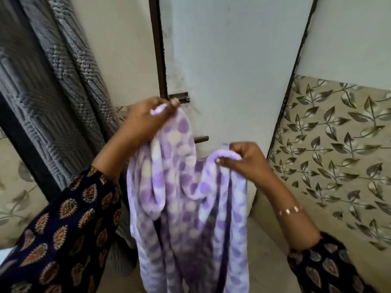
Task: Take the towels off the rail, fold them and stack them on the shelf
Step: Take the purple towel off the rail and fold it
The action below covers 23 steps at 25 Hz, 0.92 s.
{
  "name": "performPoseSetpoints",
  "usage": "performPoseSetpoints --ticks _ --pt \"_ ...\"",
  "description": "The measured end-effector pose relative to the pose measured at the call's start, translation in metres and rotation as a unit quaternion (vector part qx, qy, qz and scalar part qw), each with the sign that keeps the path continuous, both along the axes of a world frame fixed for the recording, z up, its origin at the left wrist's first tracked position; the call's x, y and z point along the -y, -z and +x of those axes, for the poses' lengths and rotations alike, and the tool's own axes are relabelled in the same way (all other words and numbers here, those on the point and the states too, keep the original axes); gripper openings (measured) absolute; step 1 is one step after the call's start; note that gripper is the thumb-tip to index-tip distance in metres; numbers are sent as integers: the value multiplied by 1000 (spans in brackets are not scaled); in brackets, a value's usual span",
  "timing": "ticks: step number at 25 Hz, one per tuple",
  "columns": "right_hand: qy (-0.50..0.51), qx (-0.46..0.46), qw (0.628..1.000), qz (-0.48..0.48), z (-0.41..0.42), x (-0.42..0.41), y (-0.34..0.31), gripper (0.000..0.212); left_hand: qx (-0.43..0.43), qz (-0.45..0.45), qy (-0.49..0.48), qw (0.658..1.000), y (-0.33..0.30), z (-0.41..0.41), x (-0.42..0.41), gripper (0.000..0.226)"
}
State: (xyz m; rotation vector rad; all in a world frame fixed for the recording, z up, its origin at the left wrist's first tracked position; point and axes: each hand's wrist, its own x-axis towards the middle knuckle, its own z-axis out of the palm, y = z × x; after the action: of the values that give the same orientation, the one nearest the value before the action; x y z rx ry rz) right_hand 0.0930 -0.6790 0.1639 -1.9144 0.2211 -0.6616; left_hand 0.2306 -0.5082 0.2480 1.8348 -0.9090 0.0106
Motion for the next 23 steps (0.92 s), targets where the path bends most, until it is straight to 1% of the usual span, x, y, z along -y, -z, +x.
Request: performPoseSetpoints --ticks 2,3,4,5,6,8,9,10,11,12,13,14,15,17,18,20,21,22,23 --pt "-16 61 995 -72 8 -19 -48 44 -34 84 152 984 14 -21 6 36" --pt "-15 80 992 -101 10 -26 -66 48 -41 93 179 978 19 -33 9 32" --pt "-19 91 989 -112 10 -30 -81 49 -44 70 168 982 21 -41 12 29" --pt "-27 91 991 -99 10 -30 -88 46 -51 20 139 989 20 -43 13 26" --pt "-49 81 993 -69 9 -28 -90 40 -71 -39 104 991 15 -42 13 20" --pt "-130 32 990 35 4 -21 -76 17 -116 -147 59 980 3 -39 8 5" --pt "-159 -3 984 84 3 -14 -58 19 -130 -192 40 972 -4 -36 4 7" --pt "-180 -43 977 109 1 -9 -35 23 -138 -233 20 962 -10 -33 0 14" --pt "-187 -88 972 112 -3 -5 -8 22 -146 -272 4 951 -16 -32 -4 19" --pt "-176 -132 969 111 -7 -2 17 17 -153 -303 -9 941 -20 -30 -8 20" --pt "-149 -167 967 117 -12 0 39 16 -156 -323 -19 933 -23 -28 -12 18" --pt "-106 -180 969 134 -16 4 55 24 -158 -329 -21 931 -23 -24 -16 15" --pt "-51 -171 973 147 -19 7 63 31 -155 -319 -24 935 -22 -21 -20 12" --pt "49 -105 987 111 -20 13 52 35 -142 -263 0 954 -14 -16 -25 2" --pt "66 -61 993 76 -17 11 33 35 -132 -213 25 968 -9 -14 -25 13" --pt "47 5 999 -25 -9 -2 -20 38 -91 -90 84 988 0 -14 -20 56" --pt "22 34 996 -77 -3 -11 -44 40 -69 -32 116 990 3 -18 -15 70" --pt "-6 57 991 -124 3 -23 -66 41 -46 11 152 987 7 -25 -10 75" --pt "-27 69 984 -162 9 -35 -84 41 -25 38 171 984 10 -32 -4 69"
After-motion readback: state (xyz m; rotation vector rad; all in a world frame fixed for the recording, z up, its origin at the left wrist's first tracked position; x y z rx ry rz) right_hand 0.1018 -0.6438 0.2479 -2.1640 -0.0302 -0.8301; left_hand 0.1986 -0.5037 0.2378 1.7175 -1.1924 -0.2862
